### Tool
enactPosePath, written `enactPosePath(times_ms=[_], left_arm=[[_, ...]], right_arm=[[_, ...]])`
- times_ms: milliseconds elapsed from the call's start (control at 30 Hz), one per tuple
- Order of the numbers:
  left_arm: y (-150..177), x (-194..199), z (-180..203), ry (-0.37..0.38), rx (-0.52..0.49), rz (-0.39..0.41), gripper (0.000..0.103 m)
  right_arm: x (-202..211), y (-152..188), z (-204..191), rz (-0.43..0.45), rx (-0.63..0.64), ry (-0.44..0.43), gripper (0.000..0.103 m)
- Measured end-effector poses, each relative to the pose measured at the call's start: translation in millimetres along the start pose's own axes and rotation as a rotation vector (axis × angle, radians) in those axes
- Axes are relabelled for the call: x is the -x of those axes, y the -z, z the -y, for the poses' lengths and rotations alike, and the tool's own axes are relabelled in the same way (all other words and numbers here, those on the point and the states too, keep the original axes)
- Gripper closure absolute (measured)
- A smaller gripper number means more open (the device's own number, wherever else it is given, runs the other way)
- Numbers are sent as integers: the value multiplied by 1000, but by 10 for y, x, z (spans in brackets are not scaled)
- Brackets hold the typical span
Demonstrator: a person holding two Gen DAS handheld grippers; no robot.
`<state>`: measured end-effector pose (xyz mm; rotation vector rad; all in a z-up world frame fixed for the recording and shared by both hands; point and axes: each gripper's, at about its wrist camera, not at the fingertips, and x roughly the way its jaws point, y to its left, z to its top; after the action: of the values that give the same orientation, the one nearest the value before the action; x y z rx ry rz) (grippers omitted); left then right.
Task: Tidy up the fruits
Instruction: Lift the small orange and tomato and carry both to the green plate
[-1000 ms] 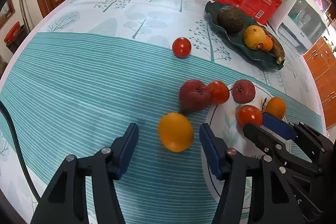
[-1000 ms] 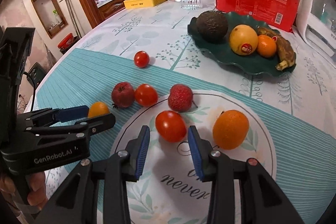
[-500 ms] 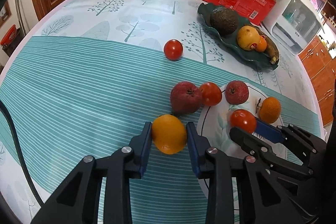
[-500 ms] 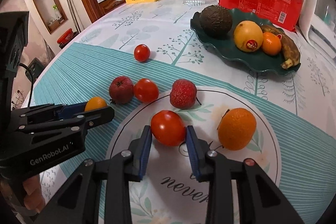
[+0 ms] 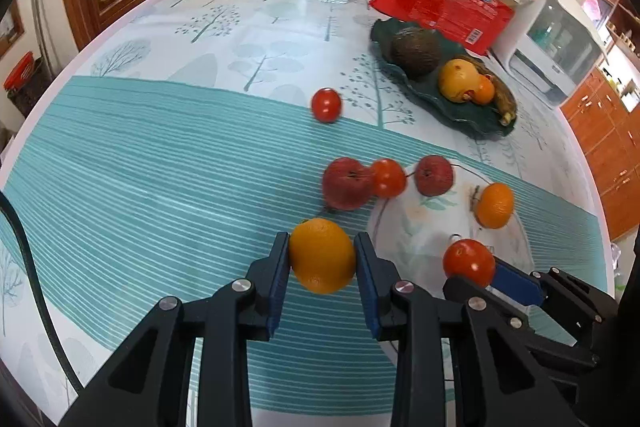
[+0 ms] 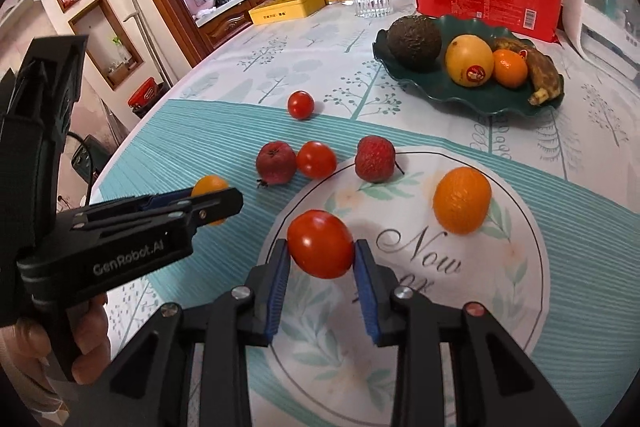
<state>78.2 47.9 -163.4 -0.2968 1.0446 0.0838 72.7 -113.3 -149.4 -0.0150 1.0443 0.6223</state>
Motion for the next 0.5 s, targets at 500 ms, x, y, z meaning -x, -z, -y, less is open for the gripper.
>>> enactPosePath(times_ms=[500], left_arm=[[-1055, 591, 659, 72, -197, 81, 73]], right_arm=[[695, -771, 381, 120, -49, 115, 71]])
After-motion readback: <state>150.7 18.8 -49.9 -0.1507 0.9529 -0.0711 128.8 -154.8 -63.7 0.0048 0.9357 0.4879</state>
